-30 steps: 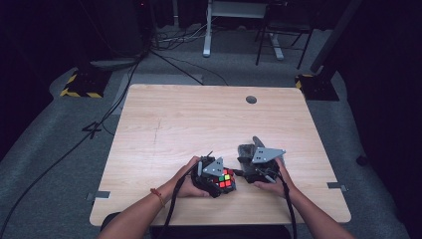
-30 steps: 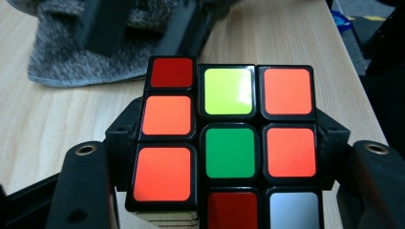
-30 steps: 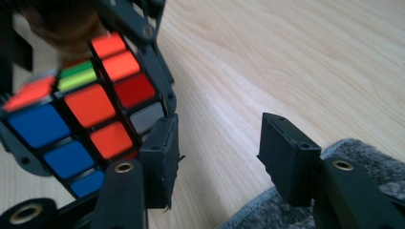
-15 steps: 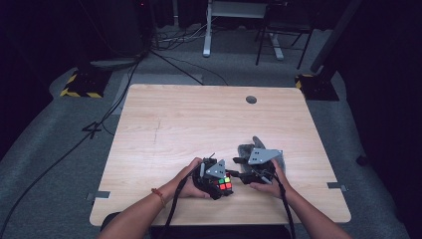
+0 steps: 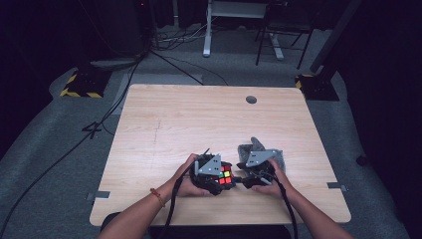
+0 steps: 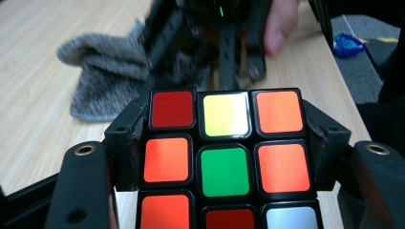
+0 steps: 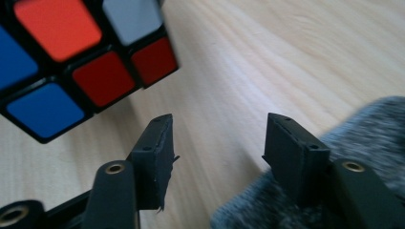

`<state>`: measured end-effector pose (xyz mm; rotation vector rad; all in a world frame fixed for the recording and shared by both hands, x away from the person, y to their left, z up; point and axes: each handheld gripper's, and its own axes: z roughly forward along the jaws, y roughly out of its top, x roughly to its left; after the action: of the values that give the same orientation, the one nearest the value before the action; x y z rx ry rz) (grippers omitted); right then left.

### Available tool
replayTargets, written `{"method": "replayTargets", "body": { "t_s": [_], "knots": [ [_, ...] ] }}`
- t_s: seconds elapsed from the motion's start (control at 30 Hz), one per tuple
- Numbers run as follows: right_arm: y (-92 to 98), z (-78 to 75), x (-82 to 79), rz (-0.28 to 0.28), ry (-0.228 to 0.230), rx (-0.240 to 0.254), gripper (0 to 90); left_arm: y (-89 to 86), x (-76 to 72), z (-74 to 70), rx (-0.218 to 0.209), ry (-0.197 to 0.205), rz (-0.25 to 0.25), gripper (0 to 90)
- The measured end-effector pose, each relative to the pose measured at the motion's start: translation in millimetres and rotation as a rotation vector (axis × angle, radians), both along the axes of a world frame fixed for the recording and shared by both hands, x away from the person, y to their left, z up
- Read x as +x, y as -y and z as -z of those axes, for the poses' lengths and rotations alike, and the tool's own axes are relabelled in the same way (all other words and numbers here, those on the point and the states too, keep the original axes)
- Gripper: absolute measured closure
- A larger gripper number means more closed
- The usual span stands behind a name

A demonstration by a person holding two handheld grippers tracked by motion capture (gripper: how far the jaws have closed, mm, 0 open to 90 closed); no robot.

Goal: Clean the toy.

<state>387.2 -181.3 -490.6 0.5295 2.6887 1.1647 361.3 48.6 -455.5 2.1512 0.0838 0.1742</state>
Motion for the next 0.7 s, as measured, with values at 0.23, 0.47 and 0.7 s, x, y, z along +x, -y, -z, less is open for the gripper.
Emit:
{"method": "replayTargets", "body": {
  "t_s": [0.23,0.47,0.7],
  "knots": [
    [4.7,-4.1,-1.2,-0.036,-0.027,0.115,43.6,-3.2,2.6,2.8,0.008,0.001,-0.005,32.9],
    [7.8,-5.9,-2.9,-0.054,-0.036,0.157,44.4,-4.5,5.0,11.5,0.046,-0.031,-0.002,31.0],
    [4.2,-9.5,-7.9,-0.070,-0.015,0.162,43.0,-5.3,7.0,19.7,0.111,-0.045,-0.003,32.6]
  ]
}}
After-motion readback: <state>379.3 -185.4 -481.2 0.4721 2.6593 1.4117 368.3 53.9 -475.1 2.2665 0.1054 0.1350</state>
